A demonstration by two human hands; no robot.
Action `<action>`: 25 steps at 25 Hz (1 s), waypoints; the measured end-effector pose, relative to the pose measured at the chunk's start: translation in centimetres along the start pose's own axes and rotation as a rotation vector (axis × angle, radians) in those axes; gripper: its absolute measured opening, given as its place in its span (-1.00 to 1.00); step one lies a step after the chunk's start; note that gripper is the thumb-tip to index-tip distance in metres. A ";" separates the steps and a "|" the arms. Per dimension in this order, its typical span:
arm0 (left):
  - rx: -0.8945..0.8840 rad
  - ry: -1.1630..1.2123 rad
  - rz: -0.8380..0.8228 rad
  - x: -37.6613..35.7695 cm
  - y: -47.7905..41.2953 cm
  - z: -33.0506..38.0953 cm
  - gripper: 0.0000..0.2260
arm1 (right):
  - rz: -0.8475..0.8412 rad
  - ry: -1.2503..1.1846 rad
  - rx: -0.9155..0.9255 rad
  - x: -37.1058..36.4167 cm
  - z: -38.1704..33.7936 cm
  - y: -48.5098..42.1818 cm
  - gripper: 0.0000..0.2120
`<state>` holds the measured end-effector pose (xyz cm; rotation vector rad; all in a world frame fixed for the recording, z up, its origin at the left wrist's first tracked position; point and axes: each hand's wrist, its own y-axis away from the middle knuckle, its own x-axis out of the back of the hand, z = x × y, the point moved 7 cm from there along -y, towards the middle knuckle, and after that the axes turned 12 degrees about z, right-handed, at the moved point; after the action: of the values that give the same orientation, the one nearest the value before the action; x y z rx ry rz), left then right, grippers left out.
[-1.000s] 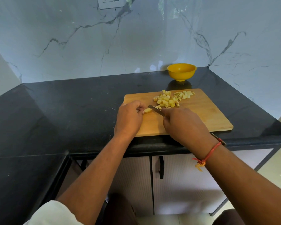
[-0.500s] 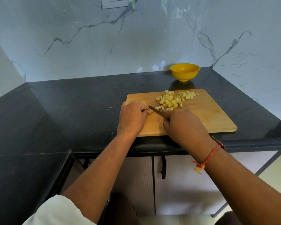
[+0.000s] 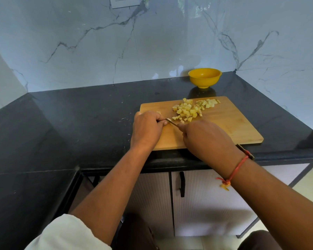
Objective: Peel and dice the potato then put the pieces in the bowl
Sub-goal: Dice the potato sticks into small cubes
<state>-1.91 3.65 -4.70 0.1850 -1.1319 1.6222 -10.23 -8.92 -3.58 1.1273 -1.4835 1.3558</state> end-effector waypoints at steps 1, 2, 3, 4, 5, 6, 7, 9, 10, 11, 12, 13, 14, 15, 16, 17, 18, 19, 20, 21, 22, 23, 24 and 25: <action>-0.005 0.000 -0.001 0.0 0.0 0.1 -0.90 | -0.021 0.016 -0.006 0.0 0.3 0.4 -0.47; -0.014 0.001 0.001 0.1 0.1 0.1 -0.90 | -0.021 0.041 -0.003 0.2 0.6 0.8 -0.45; -0.021 0.003 0.004 0.2 0.1 0.2 -0.90 | 0.004 0.067 0.008 0.4 0.8 1.1 -0.43; -0.019 0.010 0.007 0.3 0.1 0.2 -0.90 | 0.043 0.080 0.017 0.7 1.0 1.3 -0.43; -0.009 0.021 0.012 0.3 0.1 0.0 -0.90 | 0.082 0.078 0.017 0.9 1.3 1.5 -0.44; 0.005 0.031 0.018 0.3 0.1 -0.1 -0.90 | 0.123 0.055 0.007 1.3 1.6 1.6 -0.48; 0.016 0.037 0.023 0.3 0.1 -0.3 -0.90 | 0.157 0.013 -0.009 1.7 1.8 1.7 -0.53; 0.028 0.053 0.032 0.2 0.1 -0.5 -0.89 | 0.193 -0.093 -0.041 2.1 1.7 1.8 -0.59; 0.034 0.063 0.035 0.1 0.0 -0.7 -0.88 | 0.193 -0.133 -0.056 2.2 1.6 1.7 -0.61; 0.040 0.068 0.037 0.1 0.0 -0.8 -0.88 | 0.188 -0.159 -0.073 2.2 1.5 1.7 -0.63; 0.046 0.069 0.037 0.1 0.0 -0.9 -0.87 | 0.179 -0.180 -0.091 2.1 1.4 1.6 -0.65; 0.050 0.067 0.036 0.1 0.0 -0.9 -0.87 | 0.171 -0.202 -0.112 2.1 1.4 1.6 -0.66; 0.052 0.065 0.036 0.2 0.0 -0.9 -0.86 | 0.164 -0.231 -0.131 2.2 1.4 1.5 -0.66; 0.055 0.065 0.037 0.2 0.0 -0.9 -0.86 | 0.167 -0.261 -0.145 2.4 1.3 1.4 -0.66; 0.060 0.065 0.037 0.2 0.0 -0.8 -0.86 | 0.178 -0.280 -0.156 2.6 1.2 1.3 -0.65; 0.066 0.064 0.037 0.3 0.0 -0.8 -0.86 | 0.194 -0.280 -0.164 2.9 1.1 1.2 -0.63; 0.068 0.061 0.038 0.3 0.0 -0.9 -0.85 | 0.206 -0.260 -0.169 3.0 1.1 1.1 -0.63; 0.065 0.059 0.042 0.4 0.0 -0.8 -0.83 | 0.206 -0.231 -0.174 2.9 1.1 0.9 -0.63; 0.060 0.060 0.045 0.4 0.1 -0.8 -0.82 | 0.187 -0.207 -0.185 2.7 1.3 0.7 -0.64; 0.055 0.065 0.049 0.4 0.1 -0.7 -0.81 | 0.155 -0.191 -0.198 2.4 1.4 0.5 -0.65; 0.053 0.071 0.052 0.4 0.1 -0.7 -0.81 | 0.122 -0.181 -0.210 2.0 1.5 0.4 -0.66; 0.053 0.074 0.055 0.5 0.2 -0.7 -0.81 | 0.092 -0.179 -0.218 1.8 1.7 0.3 -0.67; 0.052 0.074 0.059 0.5 0.2 -0.6 -0.81 | 0.060 -0.189 -0.228 1.7 1.9 0.2 -0.68; 0.047 0.076 0.064 0.6 0.2 -0.6 -0.82 | 0.025 -0.210 -0.242 1.7 2.1 0.2 -0.69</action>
<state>-2.05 4.51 -4.81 0.1182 -1.0513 1.6995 -10.83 -11.14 -2.21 1.1228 -1.7652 1.0640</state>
